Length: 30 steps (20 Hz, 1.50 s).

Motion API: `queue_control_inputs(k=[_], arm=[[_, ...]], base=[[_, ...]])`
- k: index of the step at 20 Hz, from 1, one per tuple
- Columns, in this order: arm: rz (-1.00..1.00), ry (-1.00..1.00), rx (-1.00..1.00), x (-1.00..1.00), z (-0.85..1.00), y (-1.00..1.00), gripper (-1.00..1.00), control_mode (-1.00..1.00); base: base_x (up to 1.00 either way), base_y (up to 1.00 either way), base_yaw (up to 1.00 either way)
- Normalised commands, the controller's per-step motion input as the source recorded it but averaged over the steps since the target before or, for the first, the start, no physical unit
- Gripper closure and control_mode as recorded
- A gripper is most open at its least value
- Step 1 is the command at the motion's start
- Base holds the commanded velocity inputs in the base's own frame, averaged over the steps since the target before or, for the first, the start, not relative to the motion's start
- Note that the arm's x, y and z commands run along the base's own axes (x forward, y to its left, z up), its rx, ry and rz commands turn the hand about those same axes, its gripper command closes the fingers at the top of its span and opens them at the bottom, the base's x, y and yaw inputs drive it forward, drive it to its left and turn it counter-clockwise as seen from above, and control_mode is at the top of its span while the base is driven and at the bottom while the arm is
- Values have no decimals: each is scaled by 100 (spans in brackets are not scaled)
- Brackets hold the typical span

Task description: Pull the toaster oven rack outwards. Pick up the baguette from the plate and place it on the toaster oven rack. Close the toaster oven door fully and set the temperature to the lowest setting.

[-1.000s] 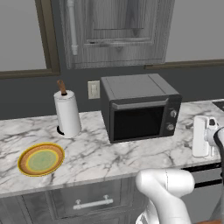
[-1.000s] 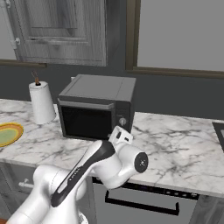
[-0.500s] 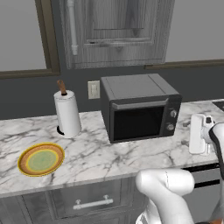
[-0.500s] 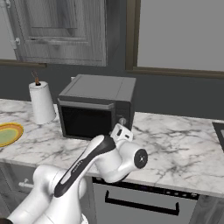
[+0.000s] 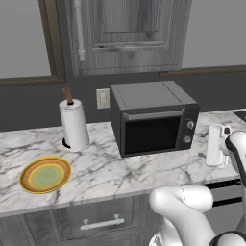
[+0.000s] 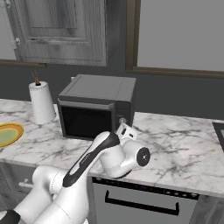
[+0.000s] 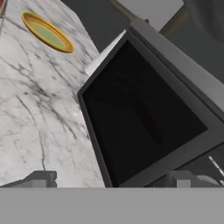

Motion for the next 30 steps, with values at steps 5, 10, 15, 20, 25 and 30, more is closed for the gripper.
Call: queue_control_inputs(k=[5,10,15,20,25,30], arm=[[-1,0,0,10,-17,-10,-100,-100],[-13,-1,0,0,-7,0,-100,-100],[-21,-4,0,0,0,0,-100,-100],[-9,-2,1,4,0,0,-100,-100],[0,0,1,21,0,1,-100,-100],[0,0,5,23,0,0,-100,-100]], base=[[0,0,0],[0,0,0],[0,0,0],[0,0,0],[0,0,0],[0,0,0]])
